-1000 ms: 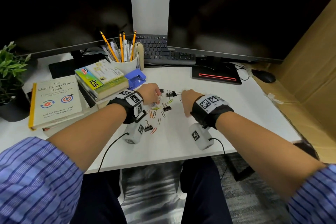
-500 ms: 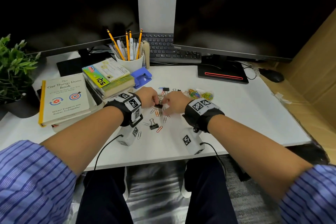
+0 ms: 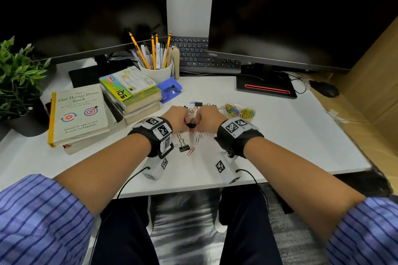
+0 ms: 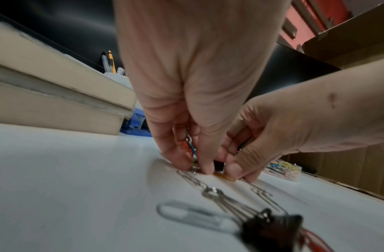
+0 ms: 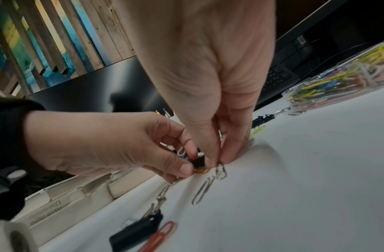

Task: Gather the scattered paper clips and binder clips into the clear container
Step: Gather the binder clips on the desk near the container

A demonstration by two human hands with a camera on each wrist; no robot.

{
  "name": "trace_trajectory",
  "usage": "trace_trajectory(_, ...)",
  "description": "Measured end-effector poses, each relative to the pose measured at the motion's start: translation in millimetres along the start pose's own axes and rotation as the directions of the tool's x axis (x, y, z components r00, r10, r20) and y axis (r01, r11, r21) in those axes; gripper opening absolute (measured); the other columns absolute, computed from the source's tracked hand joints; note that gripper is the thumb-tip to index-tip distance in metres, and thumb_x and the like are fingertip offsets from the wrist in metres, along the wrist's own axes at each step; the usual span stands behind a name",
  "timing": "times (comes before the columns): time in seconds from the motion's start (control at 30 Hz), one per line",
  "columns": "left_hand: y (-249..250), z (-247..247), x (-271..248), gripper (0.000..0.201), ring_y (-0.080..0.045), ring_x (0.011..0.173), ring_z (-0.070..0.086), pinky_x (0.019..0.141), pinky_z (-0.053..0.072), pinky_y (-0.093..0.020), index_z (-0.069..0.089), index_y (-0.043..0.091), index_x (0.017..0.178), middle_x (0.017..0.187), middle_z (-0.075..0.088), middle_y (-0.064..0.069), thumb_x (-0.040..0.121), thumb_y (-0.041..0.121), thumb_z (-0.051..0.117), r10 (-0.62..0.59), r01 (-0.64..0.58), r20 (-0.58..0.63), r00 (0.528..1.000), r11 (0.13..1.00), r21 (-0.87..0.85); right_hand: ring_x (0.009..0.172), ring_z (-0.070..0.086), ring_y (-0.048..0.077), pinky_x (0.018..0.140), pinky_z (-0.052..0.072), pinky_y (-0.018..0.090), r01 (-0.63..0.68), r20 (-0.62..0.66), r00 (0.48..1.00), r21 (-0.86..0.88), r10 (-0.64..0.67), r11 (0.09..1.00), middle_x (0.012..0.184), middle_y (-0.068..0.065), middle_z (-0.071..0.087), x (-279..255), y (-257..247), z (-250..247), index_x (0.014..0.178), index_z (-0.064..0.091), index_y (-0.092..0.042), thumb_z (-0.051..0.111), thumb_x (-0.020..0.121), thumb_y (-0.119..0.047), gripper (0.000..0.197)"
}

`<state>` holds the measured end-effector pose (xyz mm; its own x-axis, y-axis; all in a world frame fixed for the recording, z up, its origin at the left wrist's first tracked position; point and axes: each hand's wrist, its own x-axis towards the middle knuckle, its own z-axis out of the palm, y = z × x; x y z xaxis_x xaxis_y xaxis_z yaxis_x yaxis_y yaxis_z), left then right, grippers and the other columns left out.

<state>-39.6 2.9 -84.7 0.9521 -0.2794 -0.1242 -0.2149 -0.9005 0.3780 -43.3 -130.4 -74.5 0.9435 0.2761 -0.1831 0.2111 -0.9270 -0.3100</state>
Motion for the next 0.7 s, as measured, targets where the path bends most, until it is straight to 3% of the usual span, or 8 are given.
trace_trajectory(0.13, 1.0, 6.5, 1.7, 0.019, -0.027, 0.107, 0.059, 0.087, 0.046, -0.029, 0.064, 0.006, 0.103, 0.113, 0.065, -0.01, 0.084, 0.007, 0.06, 0.0, -0.001, -0.051, 0.999, 1.0, -0.017, 0.106, 0.062, 0.028, 0.095, 0.05, 0.034, -0.046, -0.041, 0.998, -0.012, 0.046, 0.999, 0.111, 0.014, 0.068, 1.7, 4.4, 1.9, 0.104, 0.069, 0.0, 0.055, 0.089, -0.011, 0.023)
trace_trajectory(0.23, 3.7, 8.3, 4.2, 0.019, -0.027, 0.107, 0.059, 0.091, 0.048, -0.032, 0.065, 0.008, 0.102, 0.114, 0.064, -0.01, 0.086, 0.007, 0.056, -0.023, 0.023, -0.051, 0.998, 1.0, -0.005, 0.111, 0.059, 0.028, 0.094, 0.05, 0.034, -0.081, -0.061, 0.995, -0.04, 0.079, 0.996, 0.116, 0.013, 0.064, -1.9, 10.9, 1.8, 0.109, 0.064, -0.001, 0.054, 0.088, -0.007, 0.024)
trace_trajectory(0.4, 13.9, 4.5, 11.1, 0.021, -0.028, 0.105, 0.06, 0.09, 0.049, -0.033, 0.063, 0.009, 0.105, 0.117, 0.063, -0.011, 0.087, 0.006, 0.054, -0.03, 0.027, -0.075, 0.997, 0.999, -0.036, 0.104, 0.061, 0.03, 0.084, 0.052, 0.036, -0.087, -0.038, 0.996, -0.013, 0.086, 0.996, 0.112, 0.015, 0.063, -10.8, 24.0, 1.3, 0.107, 0.062, 0.002, 0.054, 0.084, -0.003, 0.025)
trace_trajectory(0.47, 26.9, -2.4, 16.3, 0.02, -0.029, 0.103, 0.062, 0.086, 0.049, -0.034, 0.065, 0.004, 0.104, 0.114, 0.066, -0.013, 0.088, 0.008, 0.054, -0.016, 0.004, -0.122, 0.992, 0.995, -0.097, 0.101, 0.062, 0.029, 0.081, 0.053, 0.035, -0.073, -0.068, 0.995, 0.082, 0.079, 0.994, 0.111, 0.015, 0.063, -12.7, 31.3, -3.0, 0.103, 0.065, 0.004, 0.057, 0.083, -0.005, 0.022)
trace_trajectory(0.57, 53.1, -16.4, 28.7, 0.022, -0.03, 0.102, 0.064, 0.084, 0.05, -0.031, 0.07, -0.002, 0.101, 0.108, 0.07, -0.016, 0.089, 0.01, 0.055, 0.01, -0.046, -0.158, 0.987, 0.972, -0.229, 0.085, 0.058, 0.022, 0.061, 0.045, 0.024, -0.098, -0.212, 0.961, 0.347, 0.18, 0.933, 0.096, 0.007, 0.06, -12.6, 50.2, -24.8, 0.098, 0.063, -0.008, 0.063, 0.083, -0.008, 0.015)
trace_trajectory(0.63, 70.2, -21.0, 40.0, 0.02, -0.028, 0.103, 0.064, 0.083, 0.048, -0.026, 0.072, 0.002, 0.1, 0.108, 0.071, -0.014, 0.089, 0.008, 0.057, 0.026, -0.071, -0.16, 0.987, 0.956, -0.284, 0.088, 0.058, 0.023, 0.065, 0.042, 0.024, -0.13, -0.306, 0.911, 0.419, 0.275, 0.899, 0.099, 0.008, 0.059, -9.5, 69.3, -42.4, 0.102, 0.062, -0.007, 0.061, 0.083, -0.005, 0.018)
trace_trajectory(0.7, 84.6, -18.9, 51.2, 0.017, -0.026, 0.103, 0.064, 0.081, 0.046, -0.023, 0.073, 0.006, 0.097, 0.11, 0.07, -0.011, 0.085, 0.006, 0.062, 0.04, -0.08, -0.137, 0.99, 0.95, -0.303, 0.106, 0.057, 0.024, 0.076, 0.041, 0.025, -0.181, -0.324, 0.895, 0.367, 0.308, 0.912, 0.114, 0.008, 0.06, -4.7, 88.0, -51.9, 0.102, 0.064, -0.007, 0.063, 0.084, -0.006, 0.019)
